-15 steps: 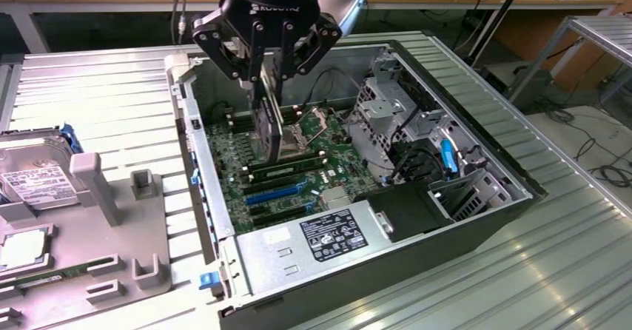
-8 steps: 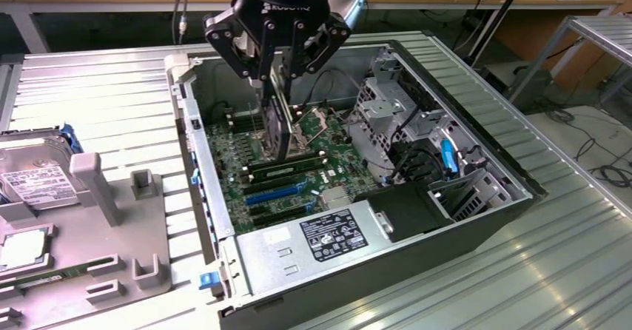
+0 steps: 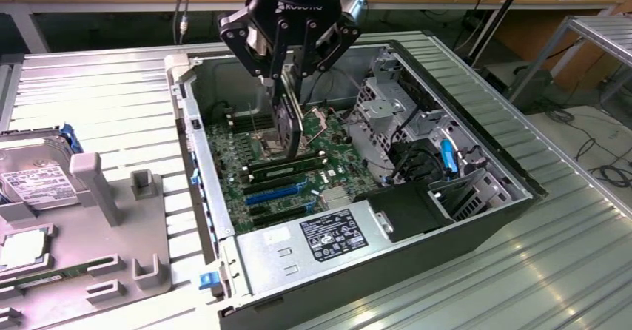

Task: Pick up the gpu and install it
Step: 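Pick up the gpu and move the gpu toward the slot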

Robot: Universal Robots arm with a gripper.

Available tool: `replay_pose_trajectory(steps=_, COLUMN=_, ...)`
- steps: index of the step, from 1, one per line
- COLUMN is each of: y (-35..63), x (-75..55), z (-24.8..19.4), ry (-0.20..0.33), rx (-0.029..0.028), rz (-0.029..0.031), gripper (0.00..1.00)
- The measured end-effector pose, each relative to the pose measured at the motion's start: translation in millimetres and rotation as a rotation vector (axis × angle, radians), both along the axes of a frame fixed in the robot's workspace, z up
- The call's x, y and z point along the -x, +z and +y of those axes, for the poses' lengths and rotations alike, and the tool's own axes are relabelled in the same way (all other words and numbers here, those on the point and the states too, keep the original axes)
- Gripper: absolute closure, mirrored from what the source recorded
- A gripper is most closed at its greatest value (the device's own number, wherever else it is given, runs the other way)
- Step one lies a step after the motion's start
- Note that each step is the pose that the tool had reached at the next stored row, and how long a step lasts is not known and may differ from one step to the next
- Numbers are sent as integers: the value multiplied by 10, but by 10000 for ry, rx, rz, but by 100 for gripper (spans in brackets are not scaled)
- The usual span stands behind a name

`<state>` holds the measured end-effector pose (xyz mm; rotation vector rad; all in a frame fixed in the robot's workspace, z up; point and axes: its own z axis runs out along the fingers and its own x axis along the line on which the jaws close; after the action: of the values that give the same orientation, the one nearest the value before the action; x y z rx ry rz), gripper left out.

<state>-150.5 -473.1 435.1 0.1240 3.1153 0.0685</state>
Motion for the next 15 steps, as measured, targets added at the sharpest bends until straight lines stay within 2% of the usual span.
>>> replay_pose_trajectory(steps=15, y=0, x=-148, z=2, ry=-1, rx=0, rz=0, gripper=73)
